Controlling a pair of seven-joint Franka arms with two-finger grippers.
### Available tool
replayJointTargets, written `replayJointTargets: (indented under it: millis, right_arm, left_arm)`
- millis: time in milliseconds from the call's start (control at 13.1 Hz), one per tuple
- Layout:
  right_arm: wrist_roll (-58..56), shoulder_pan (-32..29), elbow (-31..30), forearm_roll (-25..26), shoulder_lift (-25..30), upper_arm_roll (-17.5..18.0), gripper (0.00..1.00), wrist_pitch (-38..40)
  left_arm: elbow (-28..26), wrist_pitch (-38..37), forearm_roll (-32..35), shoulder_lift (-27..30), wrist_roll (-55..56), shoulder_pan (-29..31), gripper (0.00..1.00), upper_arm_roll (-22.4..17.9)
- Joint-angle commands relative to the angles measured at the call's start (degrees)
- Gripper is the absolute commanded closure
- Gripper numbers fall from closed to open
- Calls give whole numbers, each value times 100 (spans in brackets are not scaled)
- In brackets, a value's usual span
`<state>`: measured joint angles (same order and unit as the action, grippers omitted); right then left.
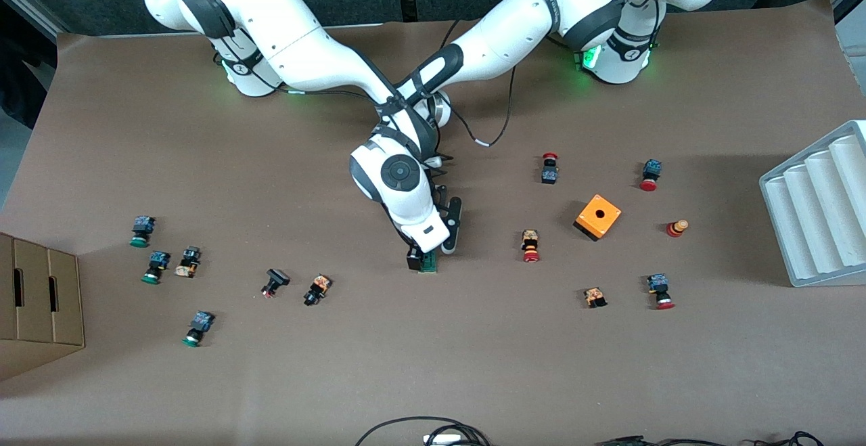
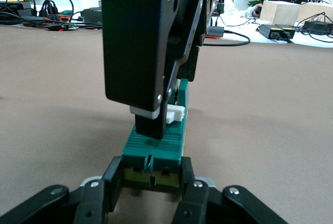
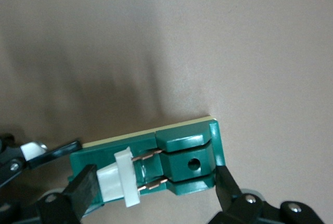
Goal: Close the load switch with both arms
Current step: 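Swing the white handle upright with the right gripper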
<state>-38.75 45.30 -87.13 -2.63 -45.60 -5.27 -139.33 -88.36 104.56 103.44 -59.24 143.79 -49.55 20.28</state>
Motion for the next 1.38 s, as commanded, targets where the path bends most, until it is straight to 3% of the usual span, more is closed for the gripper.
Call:
replayJointTargets:
  millis: [0, 458, 1299]
  right_arm:
    - [96, 93, 38, 34, -72, -62, 1, -121]
    - [61, 93, 47, 87, -64, -71, 24, -253]
    - [-9, 14, 47, 104, -20, -80, 26, -253]
  left_arm:
    - [47, -14, -26, -8, 97, -55, 71, -42]
    - [47, -14, -26, 0, 97, -55, 71, -42]
    - [47, -14, -26, 0, 97, -55, 71, -33]
